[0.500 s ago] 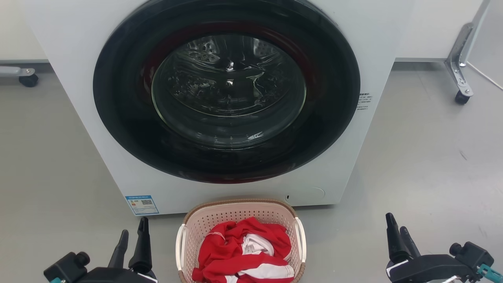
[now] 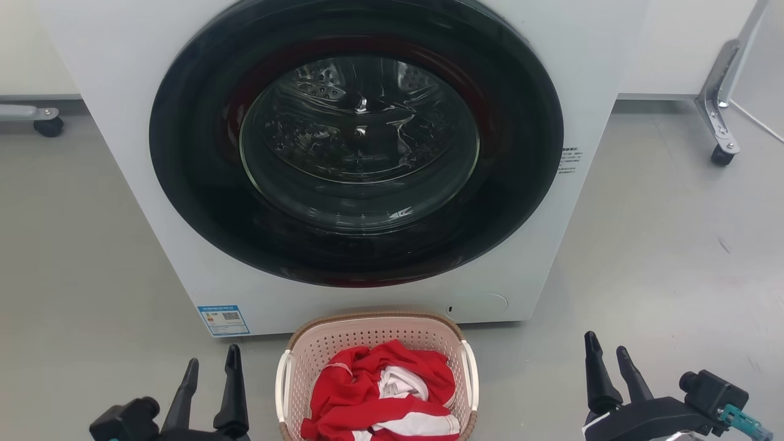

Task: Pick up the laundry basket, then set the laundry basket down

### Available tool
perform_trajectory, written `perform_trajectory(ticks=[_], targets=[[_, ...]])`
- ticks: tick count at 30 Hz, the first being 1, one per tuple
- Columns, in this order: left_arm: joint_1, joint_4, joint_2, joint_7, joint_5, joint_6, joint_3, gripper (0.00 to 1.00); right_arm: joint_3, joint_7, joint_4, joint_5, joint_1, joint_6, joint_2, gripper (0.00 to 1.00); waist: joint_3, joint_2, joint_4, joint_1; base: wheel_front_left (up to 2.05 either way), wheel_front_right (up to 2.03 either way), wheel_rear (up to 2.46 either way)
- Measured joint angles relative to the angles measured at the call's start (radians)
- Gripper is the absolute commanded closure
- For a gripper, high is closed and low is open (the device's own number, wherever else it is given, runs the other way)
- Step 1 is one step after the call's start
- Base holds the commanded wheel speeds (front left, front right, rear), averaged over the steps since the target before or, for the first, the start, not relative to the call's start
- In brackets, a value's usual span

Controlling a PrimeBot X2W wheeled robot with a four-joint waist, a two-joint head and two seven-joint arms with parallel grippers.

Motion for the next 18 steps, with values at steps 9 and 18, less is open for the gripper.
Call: perform_trajectory(ticks=[9, 18], targets=[[0.014, -0.026, 0.0, -0.032, 0.144, 0.019, -0.012, 0.0, 0.03, -0.032, -0.012, -0.132, 0.0, -0.023, 0.0, 0.0, -0.001, 0.0, 0.002, 0.0, 0.0, 0.0, 0.0], [0.03, -0.055, 0.0, -0.072, 0.305, 0.045, -0.032, 0.0, 0.06, -0.07, -0.028, -0.266, -0.001, -0.048, 0.0, 0.0, -0.001, 0.0, 0.004, 0.0, 0.0, 0.0, 0.0]])
